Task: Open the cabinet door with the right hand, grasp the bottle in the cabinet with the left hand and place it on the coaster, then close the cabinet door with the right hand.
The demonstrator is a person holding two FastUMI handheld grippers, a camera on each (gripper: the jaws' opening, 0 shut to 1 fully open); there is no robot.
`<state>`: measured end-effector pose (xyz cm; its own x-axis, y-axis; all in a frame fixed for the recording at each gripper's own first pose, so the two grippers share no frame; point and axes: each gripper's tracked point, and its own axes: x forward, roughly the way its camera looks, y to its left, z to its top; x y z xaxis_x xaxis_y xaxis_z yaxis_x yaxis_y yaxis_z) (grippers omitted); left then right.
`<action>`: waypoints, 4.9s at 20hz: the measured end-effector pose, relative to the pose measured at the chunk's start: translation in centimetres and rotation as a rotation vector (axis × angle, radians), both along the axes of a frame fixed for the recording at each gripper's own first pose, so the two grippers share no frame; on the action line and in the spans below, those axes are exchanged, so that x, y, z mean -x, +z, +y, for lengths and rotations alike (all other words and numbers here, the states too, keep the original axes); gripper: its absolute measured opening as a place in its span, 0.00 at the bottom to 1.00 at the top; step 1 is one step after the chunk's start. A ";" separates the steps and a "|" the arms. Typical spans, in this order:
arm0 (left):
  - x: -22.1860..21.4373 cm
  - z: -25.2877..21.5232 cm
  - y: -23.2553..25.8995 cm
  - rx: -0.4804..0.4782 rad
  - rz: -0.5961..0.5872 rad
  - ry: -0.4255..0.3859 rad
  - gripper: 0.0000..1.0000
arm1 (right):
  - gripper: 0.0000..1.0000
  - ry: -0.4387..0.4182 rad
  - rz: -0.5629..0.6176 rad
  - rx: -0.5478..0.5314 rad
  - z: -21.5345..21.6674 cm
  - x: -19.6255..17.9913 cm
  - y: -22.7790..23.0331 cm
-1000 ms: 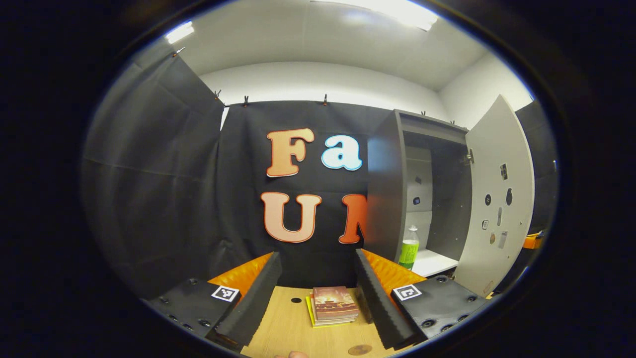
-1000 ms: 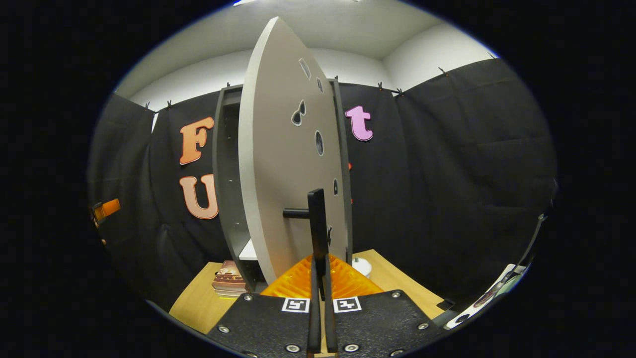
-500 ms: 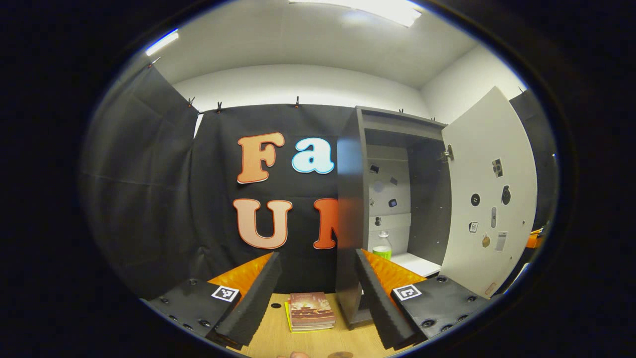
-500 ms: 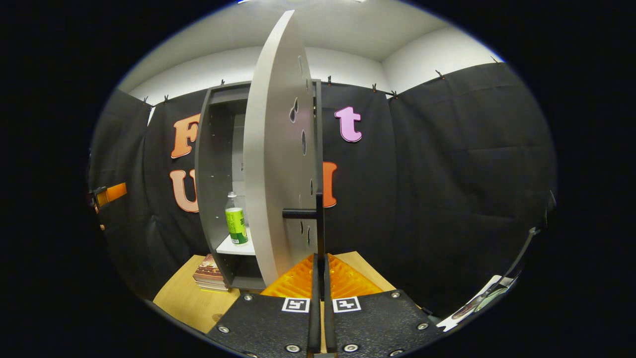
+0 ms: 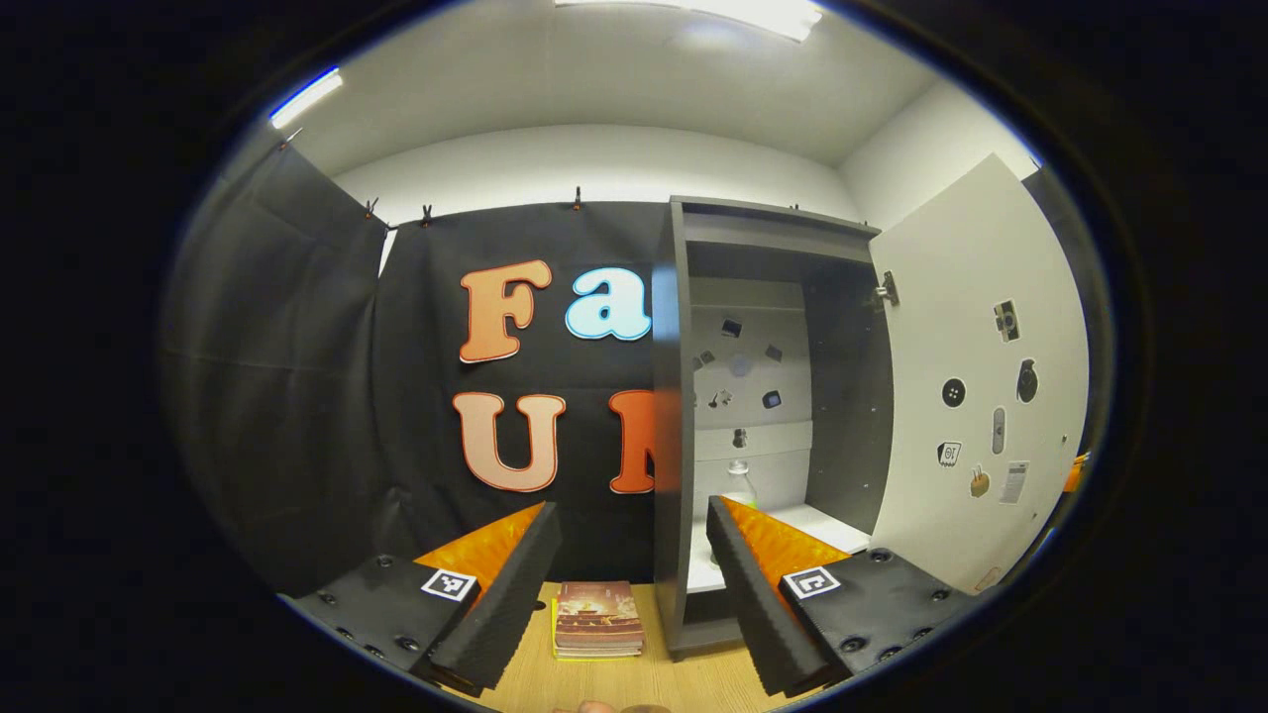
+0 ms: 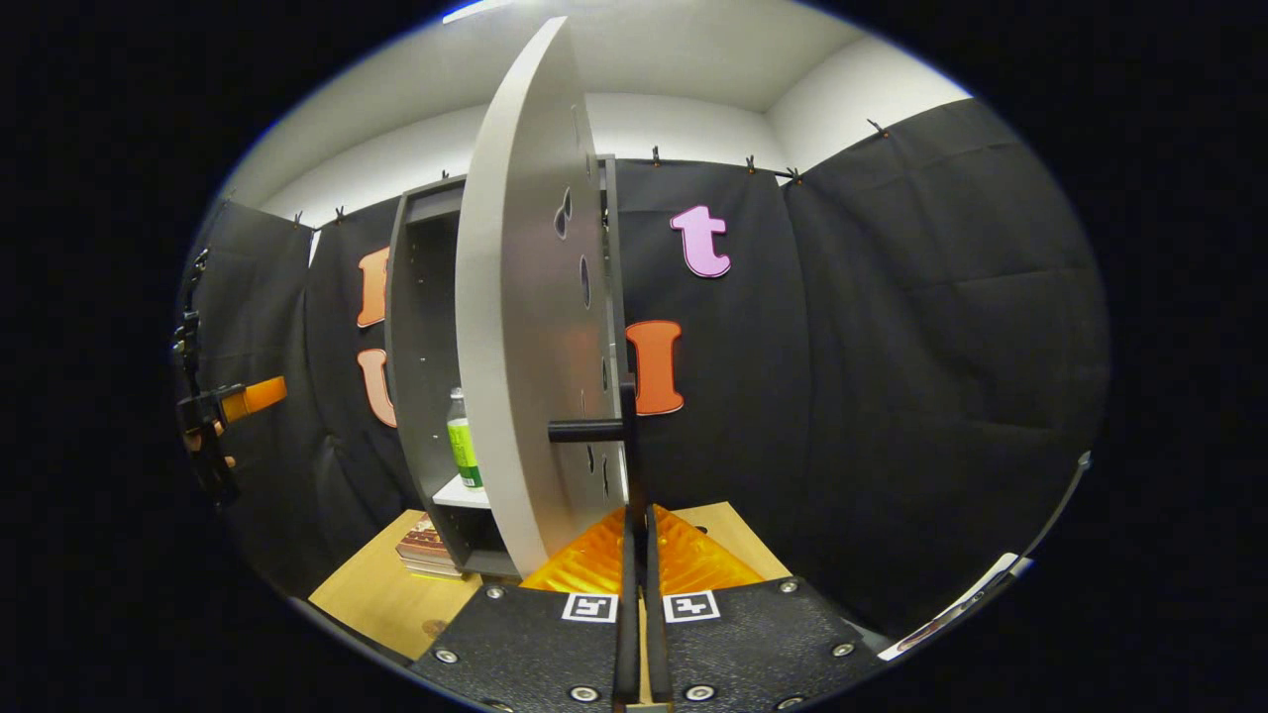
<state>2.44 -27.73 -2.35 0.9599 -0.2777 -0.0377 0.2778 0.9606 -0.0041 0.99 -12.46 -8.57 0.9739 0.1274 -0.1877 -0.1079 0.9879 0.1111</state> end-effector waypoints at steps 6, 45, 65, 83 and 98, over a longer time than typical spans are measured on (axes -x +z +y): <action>-0.6 -5.5 -1.2 0.006 0.035 -0.037 0.94 | 0.03 0.056 0.005 -0.031 -1.8 -0.2 -0.1; -22.3 -21.9 -17.7 -0.075 0.238 -0.056 0.94 | 0.93 -0.288 -0.031 0.010 -14.2 -0.1 -0.8; -10.9 -14.1 -12.8 -0.031 0.192 -0.105 0.79 | 0.93 -0.220 -0.050 -0.014 -13.8 0.2 -0.3; -0.8 0.2 -29.2 -0.080 0.321 0.056 0.81 | 0.93 -0.166 -0.020 -0.014 -10.3 2.1 -0.5; 4.5 -0.2 -43.7 -0.048 0.439 0.024 0.82 | 0.93 -0.197 0.048 0.017 -9.7 3.6 -2.4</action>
